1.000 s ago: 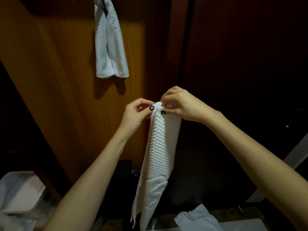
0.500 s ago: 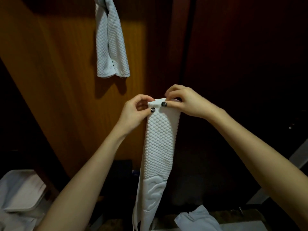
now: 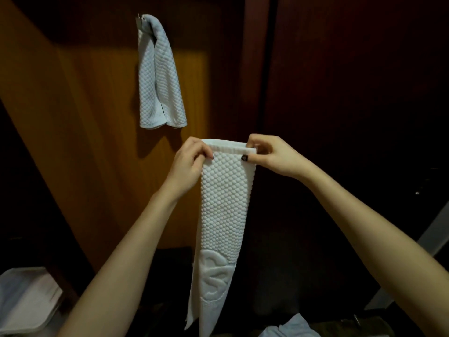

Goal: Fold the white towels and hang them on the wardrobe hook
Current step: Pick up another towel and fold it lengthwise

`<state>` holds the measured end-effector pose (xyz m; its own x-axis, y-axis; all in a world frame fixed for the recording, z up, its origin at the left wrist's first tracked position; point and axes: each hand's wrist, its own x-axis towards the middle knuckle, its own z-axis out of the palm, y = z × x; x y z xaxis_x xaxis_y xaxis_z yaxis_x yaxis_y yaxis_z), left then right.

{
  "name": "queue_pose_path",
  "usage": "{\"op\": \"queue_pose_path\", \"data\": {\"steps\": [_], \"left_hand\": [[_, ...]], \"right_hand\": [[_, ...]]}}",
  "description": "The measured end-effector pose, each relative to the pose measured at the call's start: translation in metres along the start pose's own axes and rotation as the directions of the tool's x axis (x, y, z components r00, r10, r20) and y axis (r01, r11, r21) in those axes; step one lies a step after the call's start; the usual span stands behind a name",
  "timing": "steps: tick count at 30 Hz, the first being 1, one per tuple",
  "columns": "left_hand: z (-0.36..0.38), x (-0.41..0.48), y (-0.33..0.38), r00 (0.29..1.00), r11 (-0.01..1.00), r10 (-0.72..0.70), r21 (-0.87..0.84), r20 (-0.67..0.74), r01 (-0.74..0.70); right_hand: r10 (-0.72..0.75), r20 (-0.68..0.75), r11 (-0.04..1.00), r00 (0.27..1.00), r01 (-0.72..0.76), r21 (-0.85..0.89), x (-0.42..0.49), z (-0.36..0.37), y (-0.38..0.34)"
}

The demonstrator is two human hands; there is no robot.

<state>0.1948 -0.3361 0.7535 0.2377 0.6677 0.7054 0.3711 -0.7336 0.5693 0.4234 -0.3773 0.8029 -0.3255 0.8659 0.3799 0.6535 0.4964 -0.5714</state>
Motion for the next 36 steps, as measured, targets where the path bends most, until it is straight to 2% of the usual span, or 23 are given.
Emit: {"op": "queue_pose_path", "data": {"steps": [3,5,8,10,12,15,19,22,26,30,34,36], "left_hand": [[-0.012,0.014,0.006,0.99,1.0,-0.021,0.008,0.14,0.02],[-0.022,0.02,0.008,0.98,0.997,-0.039,-0.058,0.196,0.051],[-0.027,0.022,0.018,0.994,0.948,-0.049,-0.309,0.094,0.076],[-0.024,0.025,0.022,0.998,0.921,-0.053,-0.385,0.02,0.056],[-0.02,0.029,0.029,0.998,0.92,-0.047,-0.388,0.033,0.056],[-0.013,0.041,0.039,0.988,0.951,0.018,-0.308,0.155,0.031],[-0.007,0.061,0.051,0.994,0.948,0.049,-0.319,0.097,-0.016],[-0.007,0.076,0.062,0.996,0.931,0.058,-0.363,0.072,-0.028],[-0.01,0.088,0.066,0.996,0.924,0.048,-0.382,0.078,-0.015],[-0.012,0.091,0.066,0.998,0.942,0.013,-0.336,0.061,0.008],[-0.024,0.097,0.051,0.996,0.95,-0.089,-0.298,0.018,0.09],[-0.03,0.1,0.037,0.986,0.923,-0.163,-0.348,0.025,0.161]], "right_hand": [[-0.029,-0.172,0.994,0.985,0.047,0.097,0.015,0.003,-0.003],[-0.05,-0.239,0.983,0.97,0.089,0.157,0.023,0.001,-0.008],[-0.112,-0.33,0.94,0.937,0.208,0.27,0.03,-0.005,-0.017],[-0.138,-0.378,0.921,0.915,0.259,0.29,0.035,-0.011,-0.022],[-0.127,-0.405,0.915,0.905,0.264,0.305,0.039,-0.017,-0.024],[-0.075,-0.437,0.909,0.896,0.242,0.34,0.04,-0.032,-0.026],[0.028,-0.356,0.792,0.934,0.196,0.578,0.024,-0.047,-0.013],[0.094,-0.244,0.711,0.965,0.106,0.695,-0.007,-0.024,0.008],[0.166,-0.105,0.718,0.98,-0.047,0.695,-0.034,0.017,0.035],[0.157,0.033,0.723,0.987,-0.137,0.677,-0.038,0.036,0.031],[0.159,-0.081,0.676,0.984,-0.049,0.736,-0.033,0.051,0.016],[0.165,-0.131,0.649,0.978,-0.008,0.761,-0.024,0.05,0.003]]}}
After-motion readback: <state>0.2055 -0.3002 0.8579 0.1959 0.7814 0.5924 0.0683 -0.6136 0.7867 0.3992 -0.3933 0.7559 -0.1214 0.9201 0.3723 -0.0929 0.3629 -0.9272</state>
